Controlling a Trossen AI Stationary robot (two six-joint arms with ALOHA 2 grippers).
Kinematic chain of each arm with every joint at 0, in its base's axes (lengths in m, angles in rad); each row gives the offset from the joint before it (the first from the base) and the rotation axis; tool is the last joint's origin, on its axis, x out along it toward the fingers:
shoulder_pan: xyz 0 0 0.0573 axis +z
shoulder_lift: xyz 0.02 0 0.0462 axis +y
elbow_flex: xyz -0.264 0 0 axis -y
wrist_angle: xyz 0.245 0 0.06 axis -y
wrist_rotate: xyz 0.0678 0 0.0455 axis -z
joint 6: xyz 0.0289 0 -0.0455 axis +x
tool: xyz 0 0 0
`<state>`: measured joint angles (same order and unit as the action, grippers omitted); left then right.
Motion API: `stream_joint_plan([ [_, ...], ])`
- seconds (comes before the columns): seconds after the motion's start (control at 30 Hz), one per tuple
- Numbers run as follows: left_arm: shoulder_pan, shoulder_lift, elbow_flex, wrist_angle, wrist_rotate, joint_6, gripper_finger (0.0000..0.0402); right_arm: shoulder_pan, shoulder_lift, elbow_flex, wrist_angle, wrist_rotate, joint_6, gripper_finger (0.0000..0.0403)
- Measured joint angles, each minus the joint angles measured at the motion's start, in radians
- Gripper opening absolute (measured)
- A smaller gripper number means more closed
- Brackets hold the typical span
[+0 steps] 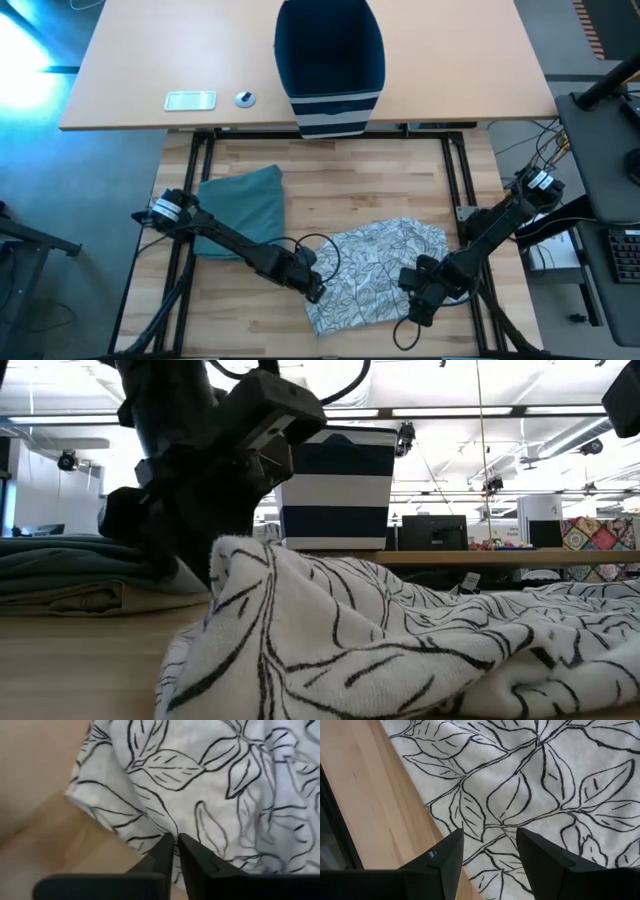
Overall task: Fold Laundry from Bin
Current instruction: Fold the white shirt
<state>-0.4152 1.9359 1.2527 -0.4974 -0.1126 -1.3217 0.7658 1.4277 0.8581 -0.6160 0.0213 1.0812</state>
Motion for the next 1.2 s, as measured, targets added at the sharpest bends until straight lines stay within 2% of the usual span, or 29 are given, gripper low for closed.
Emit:
stream_joint_plan([
  [0.07,0.000,0.001,-0.004,0.017,0.002,-0.038,0.0007,0.000,0.000,0.000,0.000,0.000,0.000,0.0178],
  [0.17,0.002,0.000,-0.002,0.006,0.025,-0.069,0.0032,0.000,0.000,0.000,-0.001,0.000,0.000,0.0178],
  [0.5,0.003,-0.001,0.040,0.002,0.024,-0.104,0.0198,0.000,0.000,0.000,-0.001,-0.001,0.020,0.0178],
  [0.63,0.003,-0.001,0.020,0.000,0.025,-0.132,0.0236,0.000,0.000,0.000,0.000,-0.002,0.027,0.0178],
  [0.83,0.006,0.001,-0.005,0.068,0.026,-0.136,0.0228,0.000,0.000,0.000,0.000,-0.002,0.022,0.0178],
  [0.93,0.006,0.001,-0.005,0.109,0.035,-0.135,0.0208,0.000,0.000,0.000,0.000,-0.002,0.022,0.0178],
  [1.2,0.013,0.001,-0.014,0.096,0.025,-0.132,0.0138,0.000,0.000,0.000,0.000,-0.001,0.026,0.0178],
])
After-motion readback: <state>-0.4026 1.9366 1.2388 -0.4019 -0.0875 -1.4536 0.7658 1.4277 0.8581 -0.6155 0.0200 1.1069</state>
